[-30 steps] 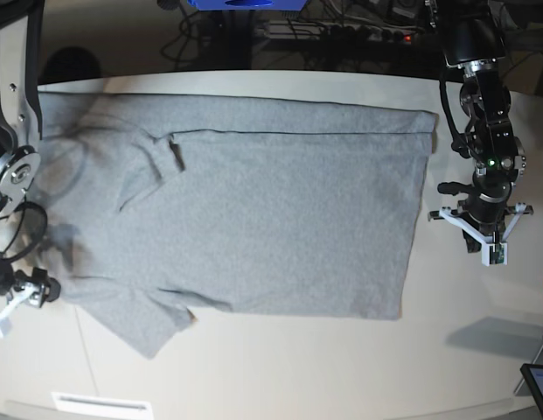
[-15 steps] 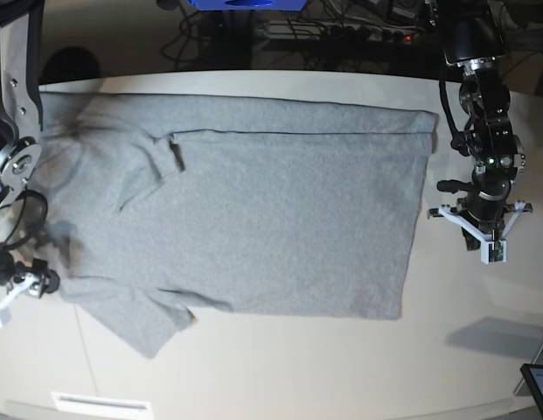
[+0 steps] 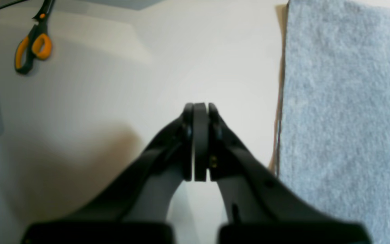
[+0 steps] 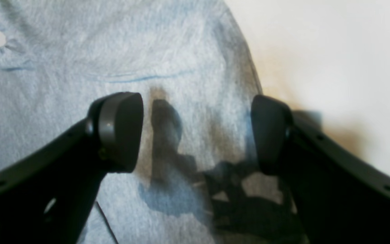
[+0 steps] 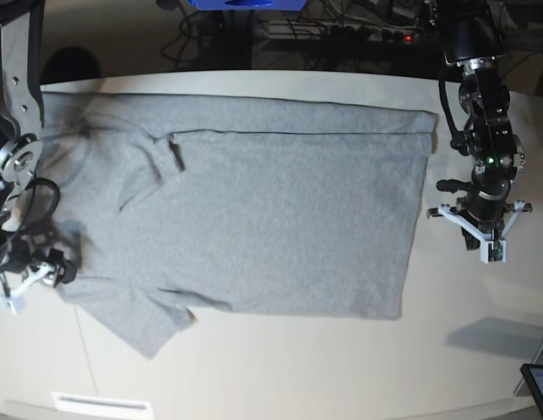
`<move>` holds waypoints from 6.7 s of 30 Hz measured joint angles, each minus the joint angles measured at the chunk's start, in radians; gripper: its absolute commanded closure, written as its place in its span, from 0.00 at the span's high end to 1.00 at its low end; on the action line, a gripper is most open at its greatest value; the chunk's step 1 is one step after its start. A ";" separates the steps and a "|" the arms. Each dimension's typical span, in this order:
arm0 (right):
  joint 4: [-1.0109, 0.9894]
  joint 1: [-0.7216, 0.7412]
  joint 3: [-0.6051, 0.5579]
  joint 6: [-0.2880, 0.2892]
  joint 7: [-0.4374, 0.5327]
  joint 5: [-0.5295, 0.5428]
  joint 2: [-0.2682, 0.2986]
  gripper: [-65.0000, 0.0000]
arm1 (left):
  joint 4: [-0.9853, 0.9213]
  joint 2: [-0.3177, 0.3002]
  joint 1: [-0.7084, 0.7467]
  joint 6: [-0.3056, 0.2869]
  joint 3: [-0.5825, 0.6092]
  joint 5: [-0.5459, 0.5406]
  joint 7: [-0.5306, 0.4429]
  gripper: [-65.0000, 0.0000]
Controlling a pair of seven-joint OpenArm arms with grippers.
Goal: Fold the T-shirt properly
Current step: 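Position the right gripper at the shirt's side near the sleeve, then move the left gripper to the shirt's side edge and pinch it, then lift the side edge with both grippers and fold it over the shirt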
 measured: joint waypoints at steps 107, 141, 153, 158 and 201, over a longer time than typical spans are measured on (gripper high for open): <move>0.040 -0.085 -0.209 0.001 0.202 0.027 -0.013 0.00 | -1.218 0.053 -0.772 -0.341 0.172 -0.236 -0.080 0.58; 0.045 -0.092 -0.282 0.001 0.217 0.039 -0.003 0.00 | -1.273 0.052 -0.778 -0.243 0.034 -0.240 -0.131 0.58; 0.045 -0.092 -0.282 0.001 0.217 0.041 -0.003 0.00 | -1.268 0.089 -0.782 -0.247 0.154 -0.259 -0.147 0.57; 0.045 -0.092 -0.282 0.001 0.217 0.041 -0.003 0.00 | -1.268 0.088 -0.782 -0.270 0.159 -0.256 -0.142 0.41; 0.128 -0.163 -0.225 0.003 0.298 0.068 -0.016 0.00 | -0.776 0.047 -0.554 -0.292 0.167 -0.241 0.100 0.00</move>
